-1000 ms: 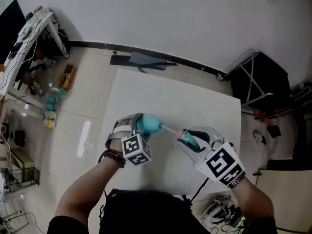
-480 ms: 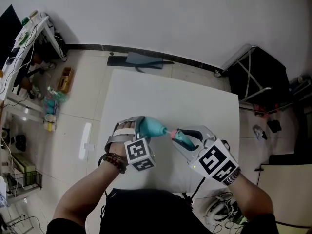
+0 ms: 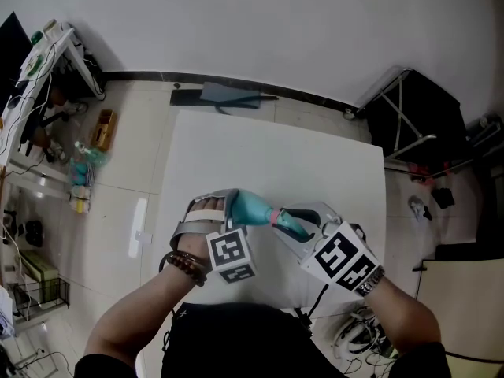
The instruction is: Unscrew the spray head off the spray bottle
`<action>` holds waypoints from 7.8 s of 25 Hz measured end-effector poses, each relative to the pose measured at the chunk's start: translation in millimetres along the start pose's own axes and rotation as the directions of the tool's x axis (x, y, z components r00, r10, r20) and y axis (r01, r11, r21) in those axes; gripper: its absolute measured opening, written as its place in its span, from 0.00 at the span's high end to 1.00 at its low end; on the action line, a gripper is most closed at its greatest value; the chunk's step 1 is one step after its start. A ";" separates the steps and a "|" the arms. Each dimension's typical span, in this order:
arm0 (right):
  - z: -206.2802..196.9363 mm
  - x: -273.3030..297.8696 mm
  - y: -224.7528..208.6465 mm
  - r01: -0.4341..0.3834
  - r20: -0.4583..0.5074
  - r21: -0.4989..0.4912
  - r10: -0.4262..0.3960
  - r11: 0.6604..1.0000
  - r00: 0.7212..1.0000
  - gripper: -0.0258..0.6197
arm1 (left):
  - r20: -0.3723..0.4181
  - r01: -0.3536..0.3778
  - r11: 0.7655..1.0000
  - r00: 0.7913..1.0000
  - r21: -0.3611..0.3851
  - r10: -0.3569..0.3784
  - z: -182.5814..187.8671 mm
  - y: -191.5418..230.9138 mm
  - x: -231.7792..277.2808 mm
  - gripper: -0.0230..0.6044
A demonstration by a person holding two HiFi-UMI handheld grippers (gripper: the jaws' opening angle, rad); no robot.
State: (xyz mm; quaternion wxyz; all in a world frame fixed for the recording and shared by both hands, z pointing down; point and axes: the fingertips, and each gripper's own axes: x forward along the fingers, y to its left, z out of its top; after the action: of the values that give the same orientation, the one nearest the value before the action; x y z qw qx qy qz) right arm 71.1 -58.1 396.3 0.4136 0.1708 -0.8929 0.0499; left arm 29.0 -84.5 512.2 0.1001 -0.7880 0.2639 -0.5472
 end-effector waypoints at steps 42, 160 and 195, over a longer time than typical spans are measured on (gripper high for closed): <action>-40.9 2.7 -7.1 -0.291 0.256 0.859 0.140 0.422 0.957 0.78 | -0.005 -0.135 0.978 0.991 0.158 0.137 11.7 -0.8 -10.8 0.35; -68.1 -33.6 97.4 -0.111 -0.124 -0.937 -0.019 0.330 0.992 0.78 | 0.136 0.620 0.727 0.726 0.294 -0.674 19.3 -132.4 -47.0 0.35; -90.8 -10.2 33.1 -0.137 0.053 0.902 0.210 0.409 0.976 0.78 | 0.053 -0.009 0.942 0.999 0.337 -0.010 23.5 -60.4 -6.8 0.36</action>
State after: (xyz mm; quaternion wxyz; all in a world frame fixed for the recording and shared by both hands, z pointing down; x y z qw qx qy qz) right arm 131.3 -3.5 449.7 0.2810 0.2701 -0.7257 0.5670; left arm 67.3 -33.3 524.8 0.2403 -0.7739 0.1636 -0.5627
